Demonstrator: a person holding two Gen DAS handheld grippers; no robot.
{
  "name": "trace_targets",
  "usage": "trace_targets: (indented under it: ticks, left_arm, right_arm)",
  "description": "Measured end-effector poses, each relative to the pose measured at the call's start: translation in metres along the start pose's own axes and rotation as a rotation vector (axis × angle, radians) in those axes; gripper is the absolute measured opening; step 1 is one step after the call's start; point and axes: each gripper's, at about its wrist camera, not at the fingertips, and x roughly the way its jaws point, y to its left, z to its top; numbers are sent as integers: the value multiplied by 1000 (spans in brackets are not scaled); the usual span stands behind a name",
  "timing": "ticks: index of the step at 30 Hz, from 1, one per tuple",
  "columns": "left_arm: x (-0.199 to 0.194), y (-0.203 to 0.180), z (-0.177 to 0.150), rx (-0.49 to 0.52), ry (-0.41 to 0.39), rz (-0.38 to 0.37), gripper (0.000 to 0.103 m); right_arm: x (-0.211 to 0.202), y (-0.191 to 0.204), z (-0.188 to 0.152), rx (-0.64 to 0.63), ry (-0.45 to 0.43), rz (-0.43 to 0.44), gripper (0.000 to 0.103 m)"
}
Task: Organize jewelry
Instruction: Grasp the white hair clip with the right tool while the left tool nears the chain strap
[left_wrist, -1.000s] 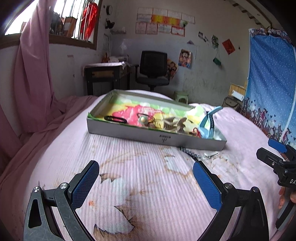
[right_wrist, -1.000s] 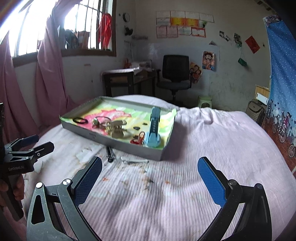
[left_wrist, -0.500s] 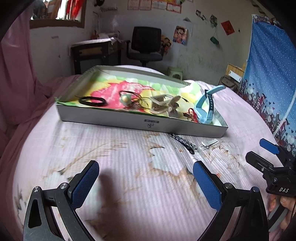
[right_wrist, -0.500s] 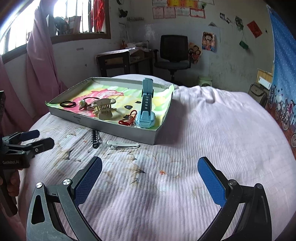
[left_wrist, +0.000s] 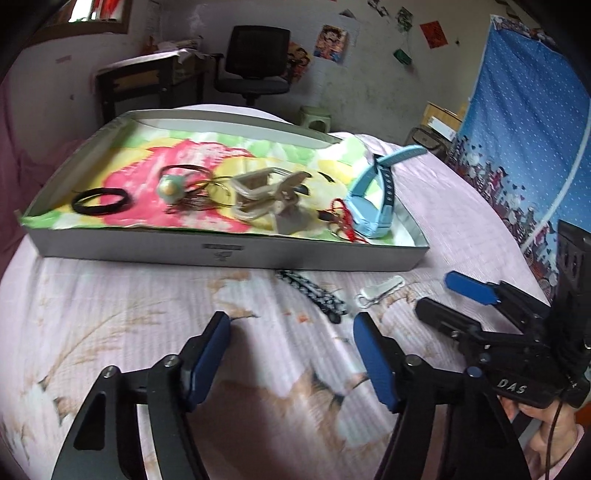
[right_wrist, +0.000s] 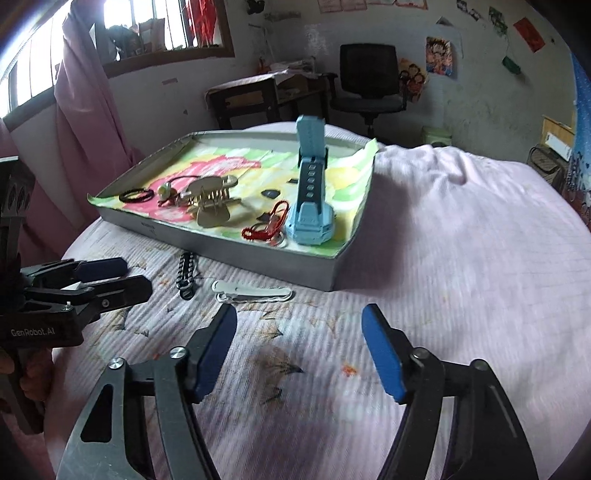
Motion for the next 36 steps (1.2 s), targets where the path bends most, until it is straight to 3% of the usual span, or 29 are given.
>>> trace_targets:
  ticks: [8, 14, 27, 36]
  left_arm:
    - [15, -5, 7, 4, 32, -18, 57]
    - [24, -5, 9, 5, 53, -4, 50]
    - [29, 12, 9, -21, 66, 13, 20]
    - [31, 20, 11, -42, 68, -39, 19]
  right_arm:
    - [12, -1, 0, 11, 16, 26, 52]
    - [14, -3, 1, 28, 11, 36, 49]
    - [19, 3, 1, 11, 19, 58, 49]
    - [28, 15, 6, 1, 34, 94, 49]
